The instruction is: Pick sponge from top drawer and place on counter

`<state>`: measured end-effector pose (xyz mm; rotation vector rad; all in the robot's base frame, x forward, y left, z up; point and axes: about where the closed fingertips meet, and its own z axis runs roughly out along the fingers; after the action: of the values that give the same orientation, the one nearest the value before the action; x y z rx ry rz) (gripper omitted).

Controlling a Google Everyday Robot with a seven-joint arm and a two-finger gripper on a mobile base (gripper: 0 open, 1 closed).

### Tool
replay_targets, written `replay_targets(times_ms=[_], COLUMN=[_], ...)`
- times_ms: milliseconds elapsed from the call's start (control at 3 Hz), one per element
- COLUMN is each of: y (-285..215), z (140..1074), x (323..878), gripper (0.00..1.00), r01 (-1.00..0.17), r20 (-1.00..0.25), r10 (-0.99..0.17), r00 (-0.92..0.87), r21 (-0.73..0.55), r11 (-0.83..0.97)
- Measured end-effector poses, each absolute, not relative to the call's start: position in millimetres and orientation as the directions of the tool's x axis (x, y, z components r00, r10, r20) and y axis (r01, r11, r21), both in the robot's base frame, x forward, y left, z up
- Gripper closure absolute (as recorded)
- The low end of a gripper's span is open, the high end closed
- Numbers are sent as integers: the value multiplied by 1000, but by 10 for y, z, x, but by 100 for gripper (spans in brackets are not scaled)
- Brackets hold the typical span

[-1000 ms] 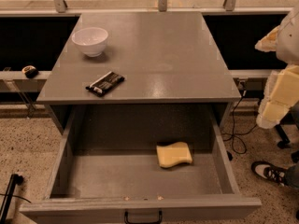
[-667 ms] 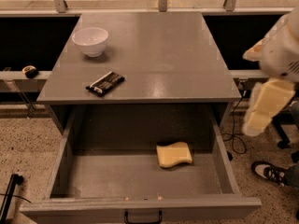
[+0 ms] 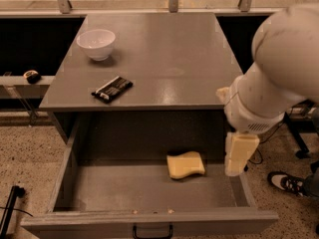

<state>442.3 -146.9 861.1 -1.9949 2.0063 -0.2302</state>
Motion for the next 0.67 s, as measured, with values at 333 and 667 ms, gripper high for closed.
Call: replay_targets(times_ms=[333,667], y=[-1429,-1248], z=[8554,8274], x=[4478,4387], gripper=[0,0], r01=[-936,-965], r20=[-105,-131], r10=[-994,-988], r00=[26,87], r21=[-351,-257], r11=[12,-51])
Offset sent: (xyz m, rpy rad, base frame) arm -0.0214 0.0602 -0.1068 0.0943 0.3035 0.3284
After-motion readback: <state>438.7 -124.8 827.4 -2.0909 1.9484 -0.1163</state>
